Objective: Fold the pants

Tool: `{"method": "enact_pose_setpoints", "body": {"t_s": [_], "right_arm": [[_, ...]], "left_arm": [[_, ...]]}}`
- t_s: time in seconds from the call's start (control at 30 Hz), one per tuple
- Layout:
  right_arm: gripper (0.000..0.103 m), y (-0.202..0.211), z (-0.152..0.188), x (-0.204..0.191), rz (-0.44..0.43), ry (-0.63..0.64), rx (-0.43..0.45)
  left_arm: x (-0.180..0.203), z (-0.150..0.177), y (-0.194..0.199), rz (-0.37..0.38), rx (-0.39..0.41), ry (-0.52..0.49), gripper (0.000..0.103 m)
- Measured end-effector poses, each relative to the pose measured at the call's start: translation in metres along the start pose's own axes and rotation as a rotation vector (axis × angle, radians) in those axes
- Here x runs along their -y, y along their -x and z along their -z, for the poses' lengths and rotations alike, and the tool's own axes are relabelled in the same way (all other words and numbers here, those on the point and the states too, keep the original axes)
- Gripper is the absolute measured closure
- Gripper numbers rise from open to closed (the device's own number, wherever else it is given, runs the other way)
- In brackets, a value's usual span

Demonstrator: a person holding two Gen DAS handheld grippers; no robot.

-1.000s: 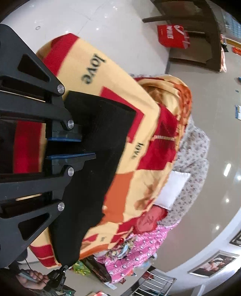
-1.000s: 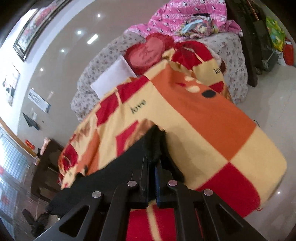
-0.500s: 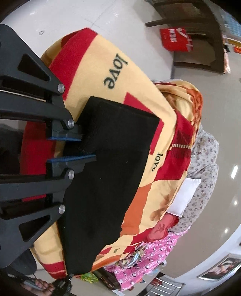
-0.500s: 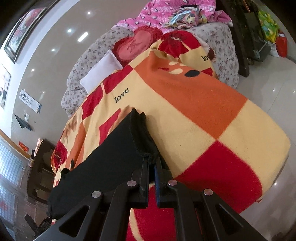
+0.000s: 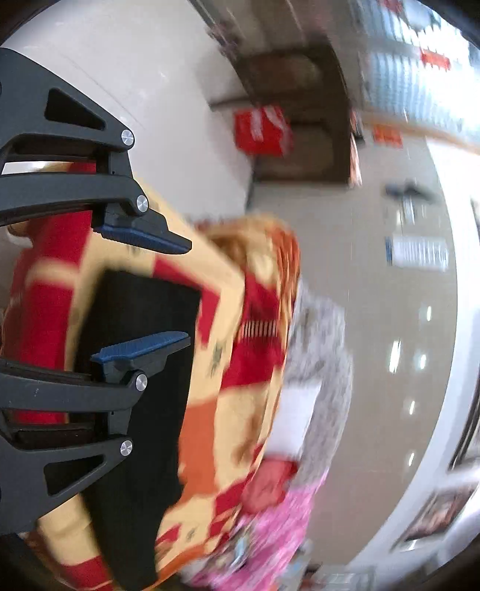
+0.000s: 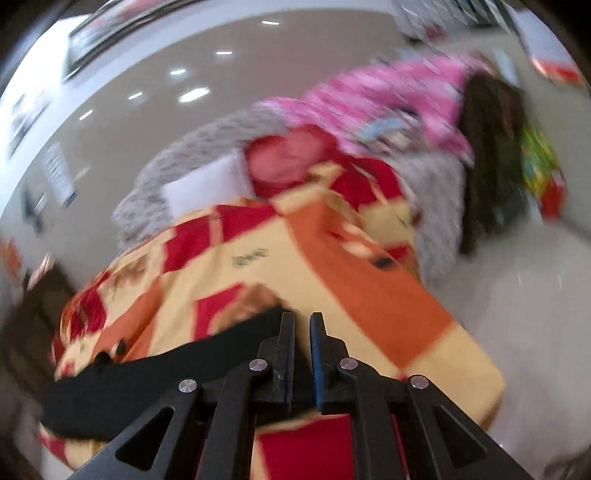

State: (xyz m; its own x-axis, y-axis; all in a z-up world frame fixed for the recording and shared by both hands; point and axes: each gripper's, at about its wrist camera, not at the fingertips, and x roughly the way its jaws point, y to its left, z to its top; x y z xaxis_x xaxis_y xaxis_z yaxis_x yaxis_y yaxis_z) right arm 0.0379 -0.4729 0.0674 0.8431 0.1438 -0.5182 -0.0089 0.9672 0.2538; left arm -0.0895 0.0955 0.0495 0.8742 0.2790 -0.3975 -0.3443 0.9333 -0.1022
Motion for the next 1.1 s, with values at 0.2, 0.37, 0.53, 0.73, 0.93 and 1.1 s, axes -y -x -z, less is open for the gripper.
{"method": "enact_pose_setpoints", "body": {"t_s": [0.2, 0.37, 0.53, 0.73, 0.93, 1.1], "right_arm": [[0.096, -0.031, 0.005, -0.044, -0.060, 0.166, -0.075], [0.096, -0.066, 0.015, -0.025, 0.013, 0.201, -0.187], [0.096, -0.071, 0.015, -0.006, -0.037, 0.133, -0.243], [0.096, -0.080, -0.017, -0.032, -0.030, 0.156, -0.184], [0.096, -0.125, -0.008, -0.024, 0.026, 0.152, -0.279], [0.095, -0.104, -0.016, -0.048, 0.026, 0.149, -0.210]], "left_arm": [[0.029, 0.035, -0.053, 0.067, -0.229, -0.114, 0.061], [0.024, 0.040, -0.047, 0.073, -0.196, -0.116, 0.057], [0.031, 0.024, -0.042, 0.070, -0.201, -0.104, 0.057], [0.041, -0.026, -0.076, 0.124, -0.204, -0.079, 0.057], [0.029, -0.013, -0.138, 0.077, -0.405, -0.014, 0.057], [0.040, -0.017, -0.121, 0.015, -0.388, -0.035, 0.057]]}}
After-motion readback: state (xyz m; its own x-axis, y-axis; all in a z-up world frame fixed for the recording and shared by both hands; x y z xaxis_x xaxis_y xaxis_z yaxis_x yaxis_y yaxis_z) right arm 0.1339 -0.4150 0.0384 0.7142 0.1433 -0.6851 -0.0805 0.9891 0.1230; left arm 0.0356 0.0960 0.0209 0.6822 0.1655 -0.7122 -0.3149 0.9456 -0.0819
